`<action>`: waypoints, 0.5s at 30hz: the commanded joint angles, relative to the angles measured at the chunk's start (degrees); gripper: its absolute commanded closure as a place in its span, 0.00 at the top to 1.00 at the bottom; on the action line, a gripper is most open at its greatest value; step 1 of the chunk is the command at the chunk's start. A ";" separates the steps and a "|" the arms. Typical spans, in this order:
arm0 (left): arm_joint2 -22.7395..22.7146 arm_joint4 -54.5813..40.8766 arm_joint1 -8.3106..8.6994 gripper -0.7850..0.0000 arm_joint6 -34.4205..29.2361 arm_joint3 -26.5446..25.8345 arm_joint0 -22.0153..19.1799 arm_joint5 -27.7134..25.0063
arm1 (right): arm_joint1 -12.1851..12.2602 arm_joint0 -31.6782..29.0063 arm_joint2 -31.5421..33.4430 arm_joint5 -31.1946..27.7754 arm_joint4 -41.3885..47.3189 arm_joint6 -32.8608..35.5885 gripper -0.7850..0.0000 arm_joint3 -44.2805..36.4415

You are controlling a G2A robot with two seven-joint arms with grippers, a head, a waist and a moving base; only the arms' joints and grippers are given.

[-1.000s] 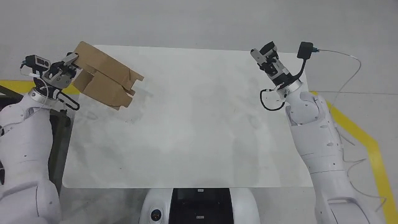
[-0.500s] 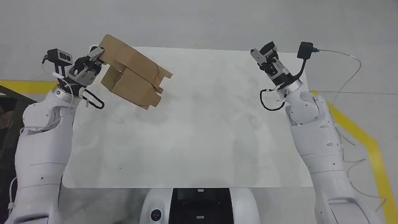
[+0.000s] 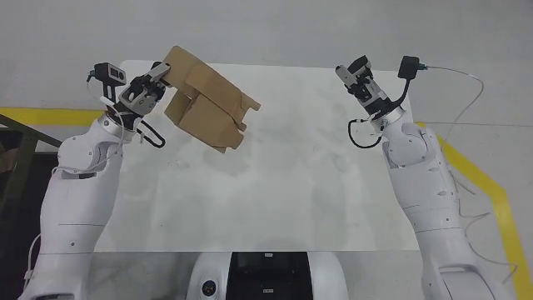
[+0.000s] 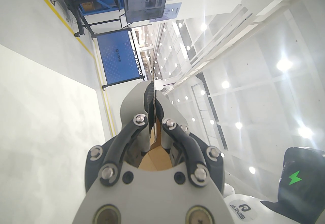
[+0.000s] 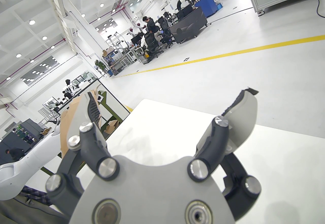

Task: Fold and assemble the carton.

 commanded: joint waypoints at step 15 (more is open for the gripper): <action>0.39 0.33 -0.52 0.00 5.38 -0.04 1.66 -1.58 | 0.29 0.25 -1.77 3.39 15.71 16.45 1.00 0.00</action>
